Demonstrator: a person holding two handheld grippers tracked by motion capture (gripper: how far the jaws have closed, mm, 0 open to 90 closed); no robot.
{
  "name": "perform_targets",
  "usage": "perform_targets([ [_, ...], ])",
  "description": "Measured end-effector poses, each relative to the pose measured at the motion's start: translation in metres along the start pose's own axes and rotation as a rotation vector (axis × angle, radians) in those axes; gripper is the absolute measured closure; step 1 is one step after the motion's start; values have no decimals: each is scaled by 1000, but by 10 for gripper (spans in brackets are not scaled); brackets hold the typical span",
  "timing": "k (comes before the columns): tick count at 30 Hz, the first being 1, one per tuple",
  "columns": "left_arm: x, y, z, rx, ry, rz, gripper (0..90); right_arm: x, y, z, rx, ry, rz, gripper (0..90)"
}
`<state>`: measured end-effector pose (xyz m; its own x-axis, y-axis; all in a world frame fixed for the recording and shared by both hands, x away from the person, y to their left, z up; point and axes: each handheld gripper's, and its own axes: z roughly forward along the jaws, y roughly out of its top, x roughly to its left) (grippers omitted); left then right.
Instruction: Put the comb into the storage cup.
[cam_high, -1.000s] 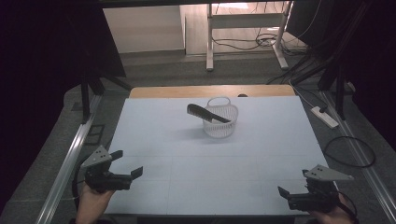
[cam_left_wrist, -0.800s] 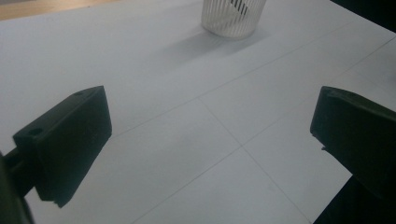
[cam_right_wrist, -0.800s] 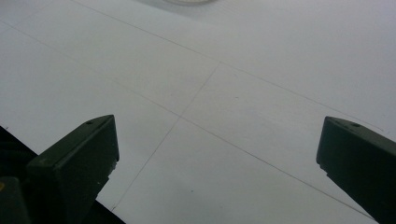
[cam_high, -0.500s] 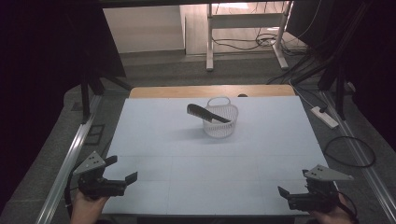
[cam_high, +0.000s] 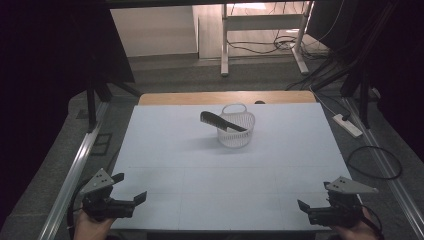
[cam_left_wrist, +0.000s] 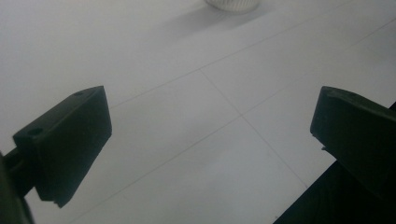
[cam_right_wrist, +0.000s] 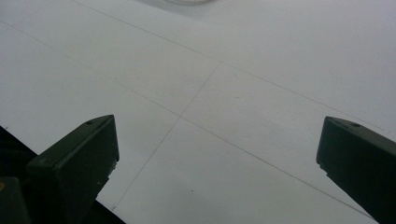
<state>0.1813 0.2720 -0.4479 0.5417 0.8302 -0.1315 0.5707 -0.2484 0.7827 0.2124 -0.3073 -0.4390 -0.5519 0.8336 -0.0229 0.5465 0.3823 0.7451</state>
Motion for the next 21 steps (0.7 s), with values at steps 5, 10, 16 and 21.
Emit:
perform_targets([
  [5,-4,-3,0,31,13,9,0,0,0,0,0,0,0,0],
  [10,-8,-6,1,59,19,16,0,0,0,0,0,-1,1,0],
  [16,-11,-9,2,90,26,21,0,0,0,0,1,-1,4,0],
  [21,-13,-12,5,118,29,27,0,0,0,0,4,-1,4,0],
])
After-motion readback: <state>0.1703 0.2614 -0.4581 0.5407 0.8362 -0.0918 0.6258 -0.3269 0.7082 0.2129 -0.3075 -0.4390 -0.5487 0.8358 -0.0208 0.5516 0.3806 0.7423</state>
